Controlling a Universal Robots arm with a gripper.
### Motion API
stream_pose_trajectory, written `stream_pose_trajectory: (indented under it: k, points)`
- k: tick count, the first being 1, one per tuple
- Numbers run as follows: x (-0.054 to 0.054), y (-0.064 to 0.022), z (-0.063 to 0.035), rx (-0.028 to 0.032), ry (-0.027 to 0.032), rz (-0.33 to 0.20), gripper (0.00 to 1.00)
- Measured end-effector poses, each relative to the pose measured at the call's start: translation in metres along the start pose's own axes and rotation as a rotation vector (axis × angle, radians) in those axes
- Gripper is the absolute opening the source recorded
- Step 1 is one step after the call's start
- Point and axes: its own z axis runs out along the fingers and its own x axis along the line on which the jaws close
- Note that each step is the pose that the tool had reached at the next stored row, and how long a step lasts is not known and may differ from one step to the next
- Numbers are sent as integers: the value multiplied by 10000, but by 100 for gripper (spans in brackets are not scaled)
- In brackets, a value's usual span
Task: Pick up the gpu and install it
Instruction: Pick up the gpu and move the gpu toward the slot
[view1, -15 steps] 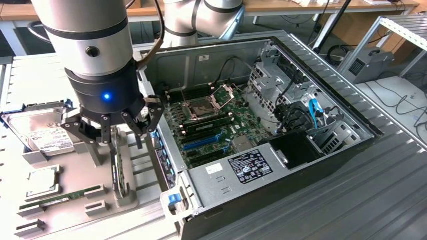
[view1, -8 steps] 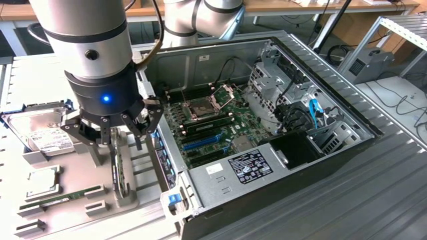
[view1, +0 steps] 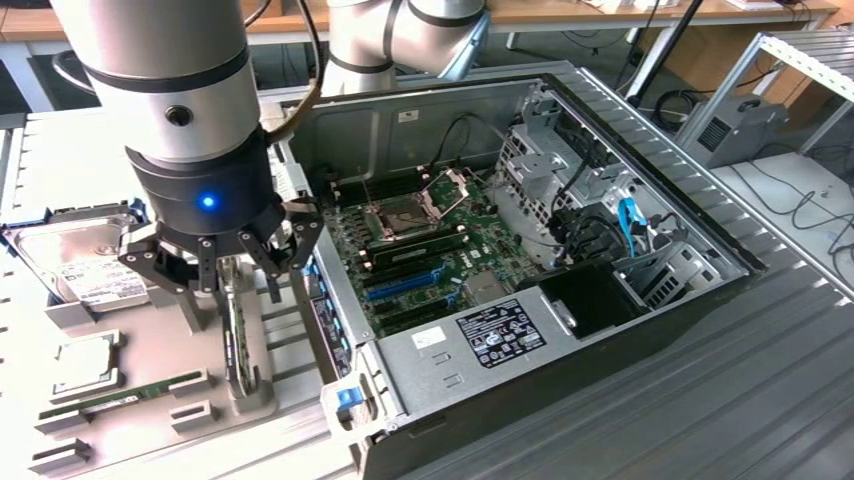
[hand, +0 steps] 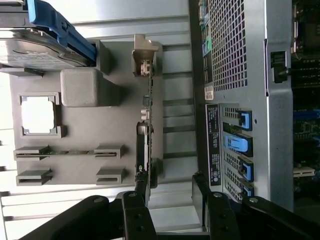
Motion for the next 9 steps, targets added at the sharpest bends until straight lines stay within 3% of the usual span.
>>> stream_pose_trajectory:
  k: [9]
  points:
    - [32,38,28,1,1,0,48]
